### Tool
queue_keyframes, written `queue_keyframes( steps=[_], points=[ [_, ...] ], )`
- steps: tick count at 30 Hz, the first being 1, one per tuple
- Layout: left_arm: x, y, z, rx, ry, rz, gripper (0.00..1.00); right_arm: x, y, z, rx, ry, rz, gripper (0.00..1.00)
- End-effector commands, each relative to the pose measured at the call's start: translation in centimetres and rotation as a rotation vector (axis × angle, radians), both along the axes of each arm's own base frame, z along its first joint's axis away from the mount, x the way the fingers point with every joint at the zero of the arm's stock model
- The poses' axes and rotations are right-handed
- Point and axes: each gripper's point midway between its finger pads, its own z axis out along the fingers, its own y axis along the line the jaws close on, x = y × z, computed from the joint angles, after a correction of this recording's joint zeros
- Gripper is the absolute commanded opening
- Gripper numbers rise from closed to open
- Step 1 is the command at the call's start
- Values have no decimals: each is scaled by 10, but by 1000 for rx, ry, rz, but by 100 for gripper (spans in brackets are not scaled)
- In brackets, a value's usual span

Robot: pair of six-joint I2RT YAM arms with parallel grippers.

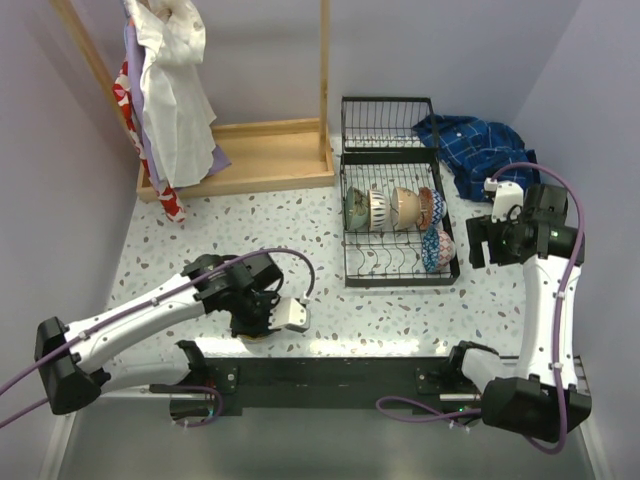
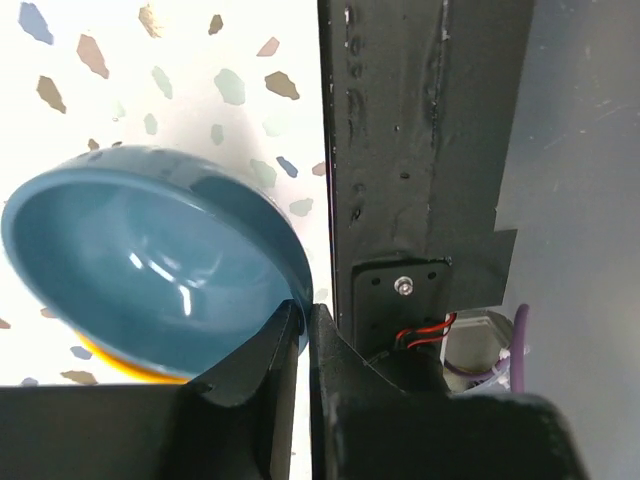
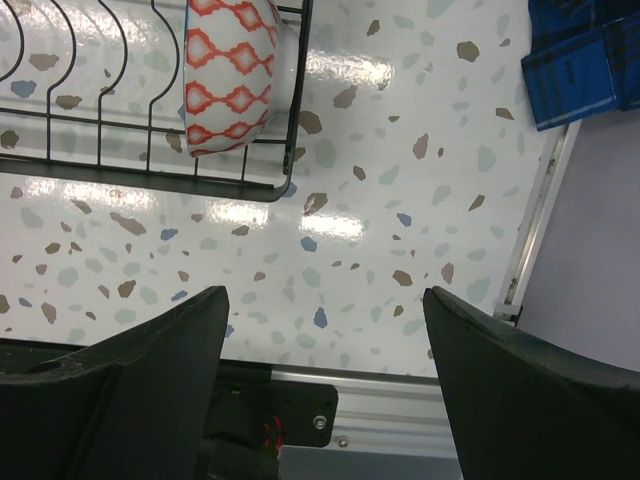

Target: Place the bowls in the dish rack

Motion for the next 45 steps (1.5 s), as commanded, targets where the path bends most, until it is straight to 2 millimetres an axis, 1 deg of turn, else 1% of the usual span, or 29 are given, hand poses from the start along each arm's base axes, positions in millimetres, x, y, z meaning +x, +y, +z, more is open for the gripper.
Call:
queue_keyframes(
  steps=[1, 4, 7, 11, 12, 13, 14, 18, 21, 22, 24, 25, 27, 28, 29, 30, 31, 32, 33, 34, 35, 36, 37, 38, 39, 40, 41, 43, 45],
  points=[
    [-4, 4, 23, -46, -24, -43, 0, 5, -2, -1, 5, -3, -12, 83],
    [-4, 5, 26, -57, -26, -42, 0, 9, -2, -3, 14, 1, -14, 83],
    [-2, 3, 36, -79, -37, -39, 0, 14, -2, -3, 28, 4, -24, 82],
    [9, -10, 66, -152, -92, -37, 0, 19, -2, -2, 36, 6, -22, 82],
    [14, -18, 81, -193, -121, -46, 0, 22, -3, 0, 33, 2, -23, 82],
    [15, -24, 89, -218, -124, -61, 0, 23, -4, 1, 29, 0, -27, 82],
    [20, -34, 97, -235, -127, -76, 0, 24, -5, 1, 28, -2, -29, 82],
    [33, -72, 112, -327, -109, -83, 0, 28, -6, 2, 31, 2, -33, 82],
    [45, -111, 122, -420, -78, -79, 0, 29, -10, 0, 25, 20, -65, 82],
    [46, -130, 130, -488, -55, -84, 0, 29, -11, -1, 26, 24, -86, 82],
    [55, -158, 133, -559, -31, -78, 0, 30, -15, -1, 16, 16, -120, 82],
    [62, -183, 150, -672, -32, -77, 0, 32, -15, 1, 21, 7, -136, 82],
    [67, -209, 155, -762, 3, -85, 0, 35, -16, 6, 18, -24, -143, 82],
    [71, -232, 178, -894, 15, -89, 0, 37, -17, 8, 19, -43, -152, 82],
    [72, -242, 174, -930, 51, -75, 0, 39, -18, 15, 12, -74, -159, 83],
    [74, -252, 179, -986, 68, -70, 0, 39, -21, 22, -2, -91, -174, 83],
    [74, -267, 205, -1121, 88, -75, 0, 39, -22, 25, -1, -94, -193, 83],
    [76, -275, 194, -1153, 128, -57, 0, 36, -23, 26, -8, -78, -204, 83],
    [77, -280, 197, -1197, 150, -48, 0, 36, -29, 30, -29, -70, -227, 83],
    [78, -287, 217, -1314, 125, -91, 0, 35, -30, 31, -35, -61, -235, 83],
    [81, -294, 200, -1298, 220, -19, 0, 33, -30, 30, -33, -46, -233, 83],
    [83, -298, 198, -1321, 238, -1, 0, 33, -33, 33, -53, -47, -240, 83],
    [89, -302, 212, -1409, 208, -4, 0, 31, -37, 35, -71, -45, -242, 83],
    [94, -309, 198, -1398, 286, 62, 0, 29, -37, 36, -79, -39, -241, 83],
    [98, -313, 198, -1415, 309, 92, 0, 29, -39, 41, -89, -48, -247, 83],
    [103, -316, 208, -1466, 338, 129, 0, 28, -42, 43, -102, -45, -253, 83],
    [110, -323, 199, -1470, 367, 163, 0, 26, -43, 45, -109, -38, -256, 83],
    [122, -329, 204, -1521, 419, 252, 0, 25, -44, 51, -120, -47, -262, 83],
    [135, -340, 198, -1520, 469, 332, 0, 23, -44, 53, -119, -42, -272, 83]
  ],
)
